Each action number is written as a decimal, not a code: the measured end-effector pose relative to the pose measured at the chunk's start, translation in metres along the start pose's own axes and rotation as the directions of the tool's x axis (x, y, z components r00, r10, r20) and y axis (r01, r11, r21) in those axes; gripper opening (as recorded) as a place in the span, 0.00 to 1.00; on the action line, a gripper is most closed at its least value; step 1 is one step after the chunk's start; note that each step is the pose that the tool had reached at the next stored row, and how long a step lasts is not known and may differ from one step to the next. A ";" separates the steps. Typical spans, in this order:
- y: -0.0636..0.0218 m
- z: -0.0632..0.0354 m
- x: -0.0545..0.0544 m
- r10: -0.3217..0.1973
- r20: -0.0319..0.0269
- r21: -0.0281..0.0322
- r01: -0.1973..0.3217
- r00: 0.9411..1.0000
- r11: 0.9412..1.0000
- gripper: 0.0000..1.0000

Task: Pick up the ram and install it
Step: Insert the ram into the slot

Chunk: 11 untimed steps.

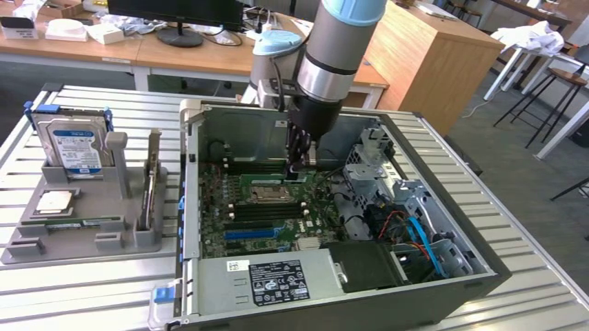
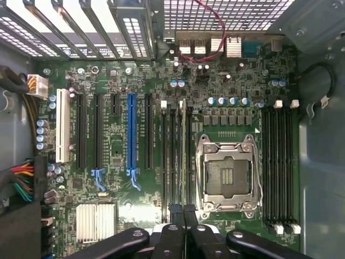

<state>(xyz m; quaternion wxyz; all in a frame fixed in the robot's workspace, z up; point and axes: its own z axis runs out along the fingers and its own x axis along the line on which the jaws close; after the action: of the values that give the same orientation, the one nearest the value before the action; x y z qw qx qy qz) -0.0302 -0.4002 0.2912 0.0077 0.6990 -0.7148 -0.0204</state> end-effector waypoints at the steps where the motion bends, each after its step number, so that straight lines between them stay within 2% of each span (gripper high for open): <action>1: -0.0001 0.0011 0.000 0.000 0.000 0.000 0.000 1.000 1.000 0.11; 8: -0.0004 0.0087 0.000 0.000 0.000 0.000 0.000 1.000 1.000 0.11; 11: -0.0004 0.0090 0.000 0.000 0.000 0.000 0.000 1.000 1.000 0.11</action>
<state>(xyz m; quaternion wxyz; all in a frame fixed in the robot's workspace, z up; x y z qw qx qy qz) -0.0302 -0.4002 0.2822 0.0079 0.6990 -0.7148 -0.0204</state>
